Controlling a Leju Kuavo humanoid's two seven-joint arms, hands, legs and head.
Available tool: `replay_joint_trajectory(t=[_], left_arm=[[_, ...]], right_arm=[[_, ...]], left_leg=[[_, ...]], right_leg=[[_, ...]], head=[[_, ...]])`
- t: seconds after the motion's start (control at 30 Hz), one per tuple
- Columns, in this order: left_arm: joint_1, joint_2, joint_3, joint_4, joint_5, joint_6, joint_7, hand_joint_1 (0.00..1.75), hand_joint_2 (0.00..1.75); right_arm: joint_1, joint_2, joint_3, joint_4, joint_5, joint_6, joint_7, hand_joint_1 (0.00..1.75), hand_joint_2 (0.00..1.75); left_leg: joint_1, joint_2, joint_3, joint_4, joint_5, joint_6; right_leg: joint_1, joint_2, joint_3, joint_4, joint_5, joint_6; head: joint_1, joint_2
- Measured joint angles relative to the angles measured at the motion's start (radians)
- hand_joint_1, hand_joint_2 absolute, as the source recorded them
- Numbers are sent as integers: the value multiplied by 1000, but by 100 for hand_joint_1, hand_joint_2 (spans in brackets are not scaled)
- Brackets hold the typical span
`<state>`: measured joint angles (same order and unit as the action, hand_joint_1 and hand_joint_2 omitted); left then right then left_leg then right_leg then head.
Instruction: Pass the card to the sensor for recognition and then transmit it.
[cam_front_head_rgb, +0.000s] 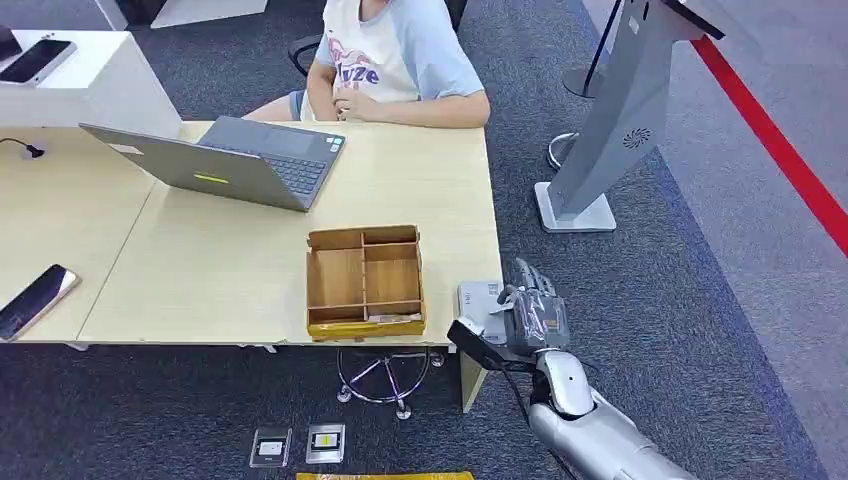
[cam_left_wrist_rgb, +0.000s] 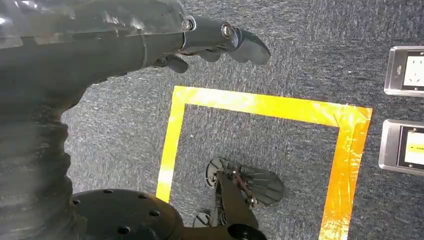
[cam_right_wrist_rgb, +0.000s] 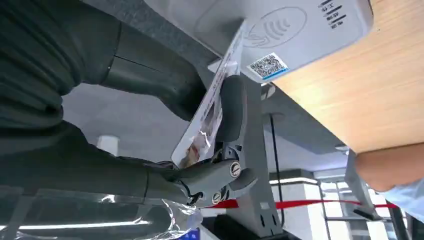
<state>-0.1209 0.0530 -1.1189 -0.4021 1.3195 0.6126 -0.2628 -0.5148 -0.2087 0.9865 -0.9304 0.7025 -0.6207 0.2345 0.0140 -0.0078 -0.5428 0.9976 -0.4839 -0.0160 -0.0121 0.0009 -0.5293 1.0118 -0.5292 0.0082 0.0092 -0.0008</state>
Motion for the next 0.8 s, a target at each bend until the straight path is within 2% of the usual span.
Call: replay_joint_trajectory(t=[0.33, 0.5, 0.6, 0.7, 0.8], left_arm=[[-5, -1, 0, 0, -11, -3, 0, 0, 175], [-18, -2, -1, 0, -29, -9, 0, 0, 175], [-27, -2, -3, -4, -44, -16, 8, 0, 175], [-31, -4, -4, -6, -56, -26, 23, 0, 175], [-38, -5, -4, -14, -61, -30, 30, 0, 175]], right_arm=[[-58, -1, 2, -100, 134, 17, 16, 175, 175], [-147, 12, 14, -171, 193, 43, 13, 175, 175], [-211, 31, 27, -213, 205, 99, 4, 175, 175], [-268, 64, 64, -219, 190, 200, -38, 175, 175], [-312, 103, 101, -212, 161, 251, -68, 175, 175]], left_leg=[[0, 0, -1, 0, 0, 0], [0, 2, -1, 0, 1, -1], [0, 0, -1, 0, 2, 0], [0, 0, -2, 0, 2, 0], [0, 0, -2, 0, 2, 0]], right_leg=[[0, 0, 0, 0, 1, 0], [0, 1, -2, 0, 2, -1], [0, 0, -1, 0, 2, -1], [0, 0, -2, 1, 2, -1], [0, 0, -2, 1, 1, -1]], head=[[0, 0], [0, 0], [0, 0], [0, 0], [0, 0]])
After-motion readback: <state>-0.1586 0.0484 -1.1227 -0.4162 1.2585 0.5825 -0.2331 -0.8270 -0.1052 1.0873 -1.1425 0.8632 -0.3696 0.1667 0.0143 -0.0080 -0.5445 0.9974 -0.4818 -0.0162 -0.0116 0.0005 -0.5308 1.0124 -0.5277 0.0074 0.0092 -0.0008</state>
